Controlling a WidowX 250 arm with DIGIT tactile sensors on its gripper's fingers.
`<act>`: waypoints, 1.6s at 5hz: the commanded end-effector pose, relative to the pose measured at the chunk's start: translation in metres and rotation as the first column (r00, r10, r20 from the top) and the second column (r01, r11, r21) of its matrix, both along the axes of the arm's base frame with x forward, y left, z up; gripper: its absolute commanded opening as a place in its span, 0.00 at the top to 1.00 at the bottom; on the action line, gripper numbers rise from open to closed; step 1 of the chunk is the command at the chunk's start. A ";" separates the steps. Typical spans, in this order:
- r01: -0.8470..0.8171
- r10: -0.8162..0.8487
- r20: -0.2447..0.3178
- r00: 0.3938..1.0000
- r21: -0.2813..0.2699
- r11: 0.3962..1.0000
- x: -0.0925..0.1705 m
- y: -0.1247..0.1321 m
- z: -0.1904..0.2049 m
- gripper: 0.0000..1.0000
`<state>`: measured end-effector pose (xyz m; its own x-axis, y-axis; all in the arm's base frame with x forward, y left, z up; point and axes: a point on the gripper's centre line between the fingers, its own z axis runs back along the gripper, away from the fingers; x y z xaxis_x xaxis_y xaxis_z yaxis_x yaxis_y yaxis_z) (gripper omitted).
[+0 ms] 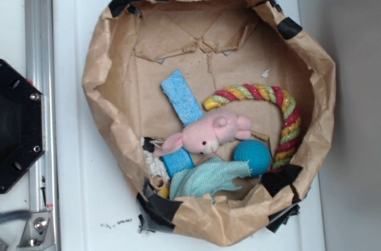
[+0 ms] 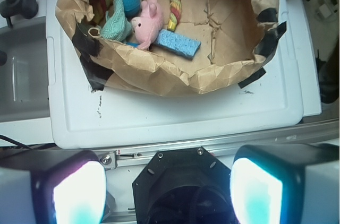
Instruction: Grab the pink bunny.
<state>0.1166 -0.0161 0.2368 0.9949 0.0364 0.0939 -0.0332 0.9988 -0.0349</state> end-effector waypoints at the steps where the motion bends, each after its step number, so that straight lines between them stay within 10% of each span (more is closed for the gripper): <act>1: 0.000 0.000 0.000 1.000 0.000 1.000 0.000 0.000 0.000 0.00; 2: -0.091 0.090 -0.075 0.993 -0.019 0.996 0.050 0.048 -0.050 0.00; 3: -0.330 0.328 -0.033 0.944 -0.089 0.940 0.090 0.069 -0.091 0.00; 4: -0.540 0.539 -0.084 0.838 -0.278 0.795 0.105 0.062 -0.118 0.00; 5: -0.648 0.628 -0.173 0.759 -0.303 0.699 0.111 0.037 -0.143 0.00; 7: -0.664 0.600 -0.287 0.747 -0.277 0.694 0.118 0.001 -0.175 0.00; 8: -0.609 0.584 -0.190 0.789 -0.358 0.708 0.146 -0.016 -0.192 0.00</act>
